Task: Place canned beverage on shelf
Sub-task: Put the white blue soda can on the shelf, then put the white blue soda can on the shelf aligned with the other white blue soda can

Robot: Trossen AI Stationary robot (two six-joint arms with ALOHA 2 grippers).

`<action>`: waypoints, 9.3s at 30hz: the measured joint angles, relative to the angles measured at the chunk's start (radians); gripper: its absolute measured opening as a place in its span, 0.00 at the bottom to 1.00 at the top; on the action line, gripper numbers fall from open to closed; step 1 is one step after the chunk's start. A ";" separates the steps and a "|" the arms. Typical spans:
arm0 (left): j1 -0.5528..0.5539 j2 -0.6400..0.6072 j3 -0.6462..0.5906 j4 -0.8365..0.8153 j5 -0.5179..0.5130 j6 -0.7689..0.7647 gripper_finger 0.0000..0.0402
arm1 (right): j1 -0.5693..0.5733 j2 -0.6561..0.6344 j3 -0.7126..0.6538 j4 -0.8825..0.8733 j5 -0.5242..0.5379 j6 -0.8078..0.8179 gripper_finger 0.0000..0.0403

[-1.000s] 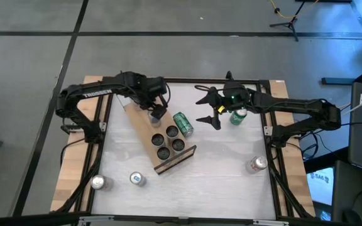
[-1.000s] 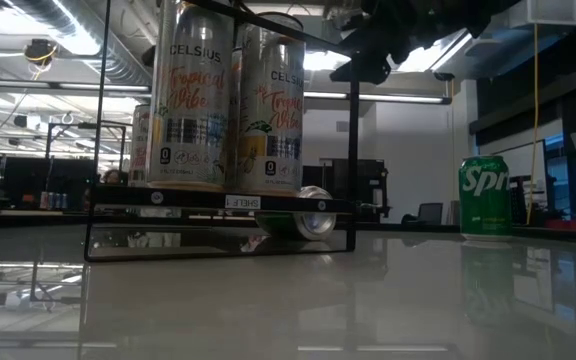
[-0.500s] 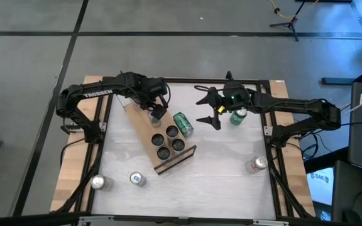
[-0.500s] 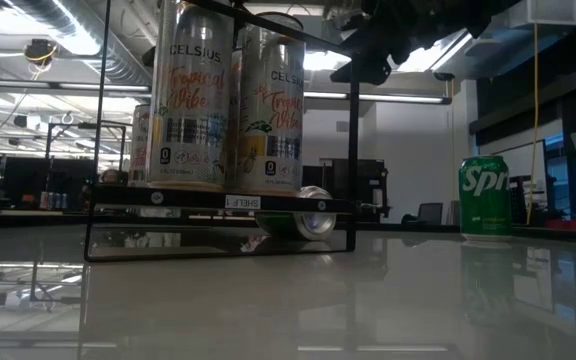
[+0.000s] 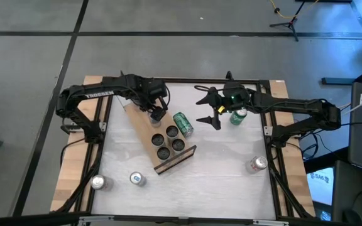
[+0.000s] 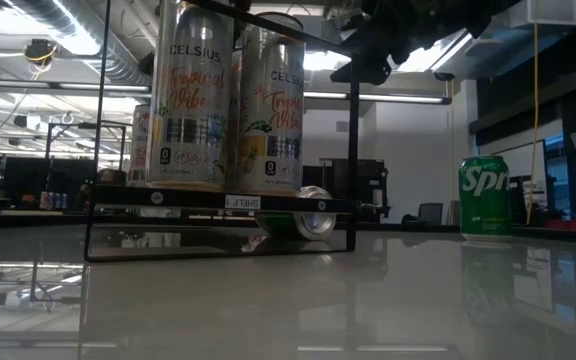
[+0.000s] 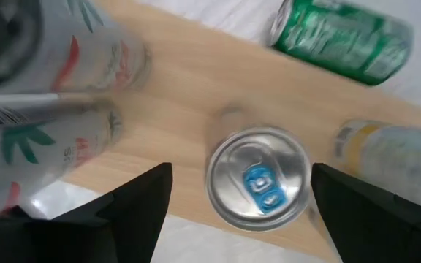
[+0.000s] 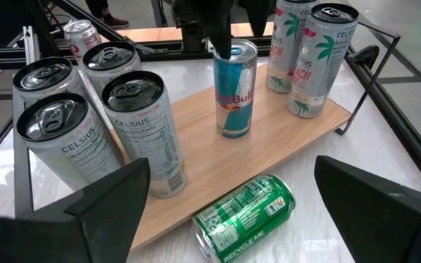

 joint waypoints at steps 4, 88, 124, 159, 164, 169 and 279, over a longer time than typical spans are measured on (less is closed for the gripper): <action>0.000 -0.004 -0.042 0.051 0.040 0.000 0.79 | 0.000 0.000 0.000 0.000 0.000 0.000 0.94; 0.004 -0.026 -0.090 0.092 -0.043 0.199 0.54 | 0.000 0.000 0.001 0.000 0.000 0.000 0.94; 0.145 -0.026 -0.090 0.136 -0.045 0.491 0.55 | 0.000 0.000 0.001 0.001 0.000 0.000 0.94; 0.145 -0.026 -0.090 0.137 -0.064 0.490 0.61 | 0.000 0.000 0.001 0.000 0.000 0.000 0.94; 0.145 -0.025 -0.091 0.136 -0.069 0.490 0.69 | 0.000 0.000 0.001 0.000 0.000 0.000 0.94; 0.145 -0.025 -0.091 0.136 -0.068 0.490 0.72 | 0.000 0.000 0.001 0.000 0.000 0.000 0.94; -0.997 -0.077 0.053 0.040 -0.159 -0.611 0.88 | -0.001 0.000 0.001 -0.051 0.000 0.000 0.94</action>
